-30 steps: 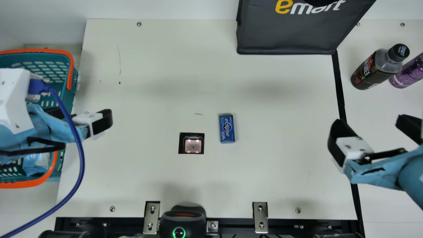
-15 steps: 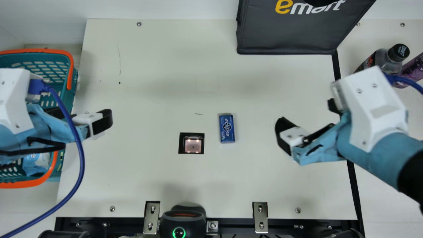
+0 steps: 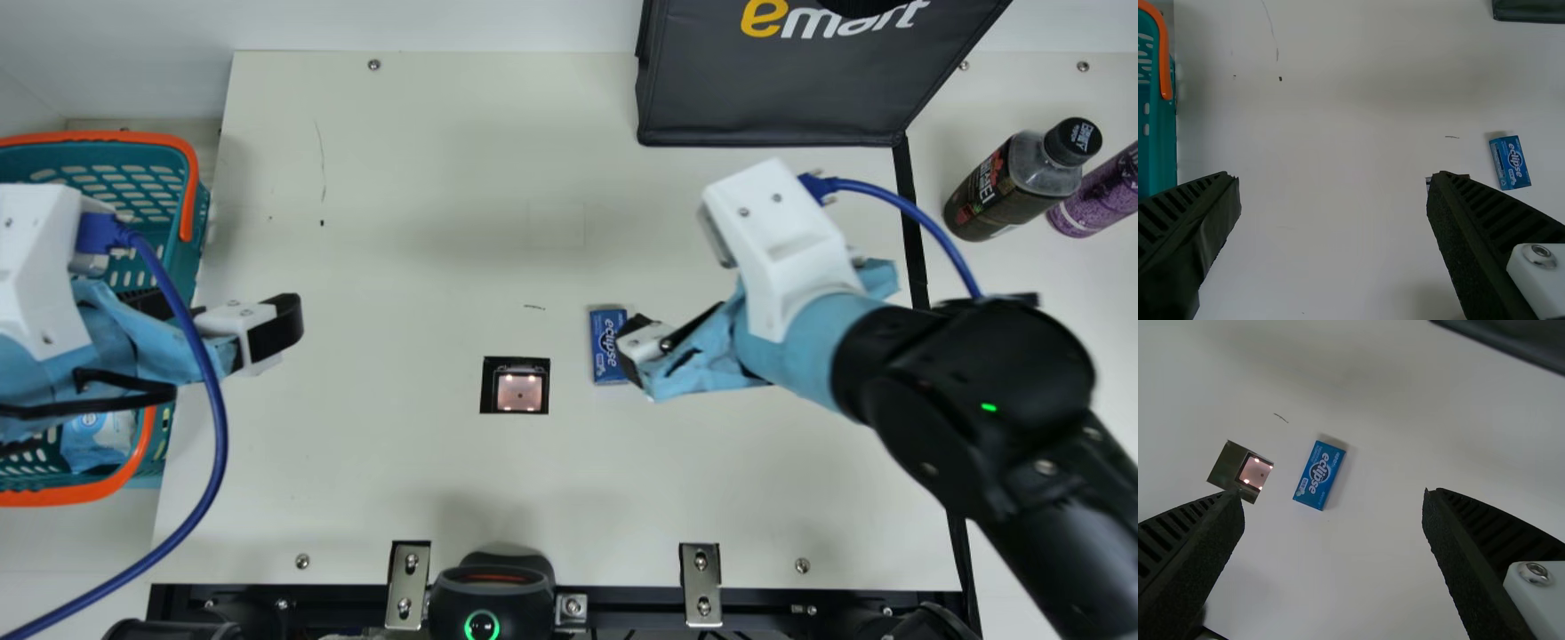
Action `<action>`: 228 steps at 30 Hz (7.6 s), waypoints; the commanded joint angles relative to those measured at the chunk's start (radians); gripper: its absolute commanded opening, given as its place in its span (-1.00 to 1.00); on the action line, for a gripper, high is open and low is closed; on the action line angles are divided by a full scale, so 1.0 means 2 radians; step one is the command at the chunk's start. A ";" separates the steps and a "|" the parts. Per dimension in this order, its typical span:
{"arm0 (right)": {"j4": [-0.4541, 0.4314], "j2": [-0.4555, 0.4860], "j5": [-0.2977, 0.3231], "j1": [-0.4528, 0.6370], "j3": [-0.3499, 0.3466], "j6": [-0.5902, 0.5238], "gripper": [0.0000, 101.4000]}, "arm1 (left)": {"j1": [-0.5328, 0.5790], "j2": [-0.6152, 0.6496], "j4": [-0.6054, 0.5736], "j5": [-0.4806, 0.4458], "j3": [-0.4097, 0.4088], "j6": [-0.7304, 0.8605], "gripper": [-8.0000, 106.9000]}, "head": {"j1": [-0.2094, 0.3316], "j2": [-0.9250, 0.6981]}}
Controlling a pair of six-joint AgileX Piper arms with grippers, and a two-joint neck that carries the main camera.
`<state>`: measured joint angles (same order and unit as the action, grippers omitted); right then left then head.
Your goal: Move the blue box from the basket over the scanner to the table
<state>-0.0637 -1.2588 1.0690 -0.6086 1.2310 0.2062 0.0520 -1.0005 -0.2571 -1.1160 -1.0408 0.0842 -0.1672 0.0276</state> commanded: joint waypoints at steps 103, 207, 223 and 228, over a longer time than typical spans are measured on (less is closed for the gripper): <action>-0.013 -0.162 -0.081 -0.049 -0.029 0.260 -1.00 | 0.000 0.000 0.000 0.000 0.000 0.000 0.71 | 0.014 0.047; 0.173 -0.272 -0.101 0.802 0.016 -0.634 -1.00 | 0.000 0.000 0.000 0.000 0.000 0.000 0.71 | 0.014 0.175; 0.175 -0.344 -0.100 0.803 0.081 -0.659 -1.00 | 0.000 0.000 0.000 0.000 0.000 0.000 0.71 | 0.014 0.175; 0.179 -0.356 -0.101 0.801 0.094 -0.663 -1.00 | 0.000 0.000 0.000 0.000 0.000 0.000 0.71 | 0.014 0.175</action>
<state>0.2894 -1.9690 0.8667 0.9942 1.4174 -1.1177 0.0520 -1.0005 -0.2571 -1.1160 -1.0408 0.0842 -0.1672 0.3743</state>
